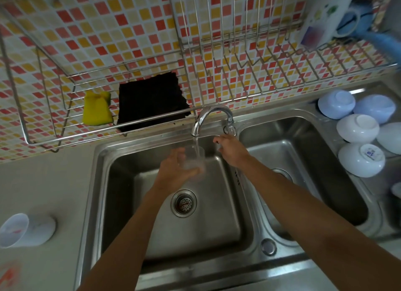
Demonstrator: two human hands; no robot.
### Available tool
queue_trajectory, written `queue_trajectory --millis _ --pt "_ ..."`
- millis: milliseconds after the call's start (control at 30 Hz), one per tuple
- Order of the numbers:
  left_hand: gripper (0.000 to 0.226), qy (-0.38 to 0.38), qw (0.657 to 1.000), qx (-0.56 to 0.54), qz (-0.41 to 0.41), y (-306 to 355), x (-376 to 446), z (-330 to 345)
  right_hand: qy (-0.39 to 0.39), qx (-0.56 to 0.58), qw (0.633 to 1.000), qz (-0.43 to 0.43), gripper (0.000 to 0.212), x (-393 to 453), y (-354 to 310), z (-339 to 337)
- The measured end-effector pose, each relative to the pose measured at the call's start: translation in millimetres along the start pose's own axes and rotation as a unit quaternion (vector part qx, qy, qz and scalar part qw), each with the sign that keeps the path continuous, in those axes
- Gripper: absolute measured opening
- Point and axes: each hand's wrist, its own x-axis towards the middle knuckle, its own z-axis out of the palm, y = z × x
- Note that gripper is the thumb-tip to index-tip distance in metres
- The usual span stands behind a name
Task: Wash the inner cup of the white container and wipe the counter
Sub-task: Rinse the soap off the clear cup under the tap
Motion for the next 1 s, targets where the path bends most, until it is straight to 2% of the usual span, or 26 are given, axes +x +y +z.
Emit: queue_trajectory --millis 133,333,433,567,667,800,900,1000 --pt "0.076 -0.040 0.998 0.021 0.041 -0.8 -2.3 3.4 0.011 0.004 1.000 0.012 0.036 -0.8 0.2 0.9" --pt "0.072 -0.034 0.998 -0.004 0.055 0.1 -2.9 11.1 0.052 0.029 0.998 0.027 0.021 -2.3 -5.2 -0.9" --pt "0.073 -0.021 0.998 -0.011 0.058 -2.7 -3.7 10.9 0.097 0.069 0.992 0.038 0.006 0.3 -2.1 -8.3" --pt "0.077 -0.014 0.998 -0.026 0.056 -8.1 -4.5 10.9 0.156 0.171 0.968 0.094 0.004 -1.3 5.8 -17.7" --pt "0.080 0.001 0.998 -0.041 0.052 -8.4 -6.9 9.2 0.191 0.207 0.953 0.107 0.010 -5.7 9.3 -22.5" --pt "0.072 0.041 0.995 -0.084 0.029 -13.7 -9.5 8.7 0.205 0.220 0.947 0.111 0.012 -5.3 7.9 -21.3" --pt "0.068 0.021 0.996 -0.079 0.020 -15.2 -10.4 9.9 0.216 0.220 0.943 0.122 0.011 -10.0 8.4 -16.4" --pt "0.070 0.025 0.997 -0.077 0.011 -19.1 -9.8 12.7 0.207 0.197 0.947 0.146 0.025 -16.9 11.9 -12.9"
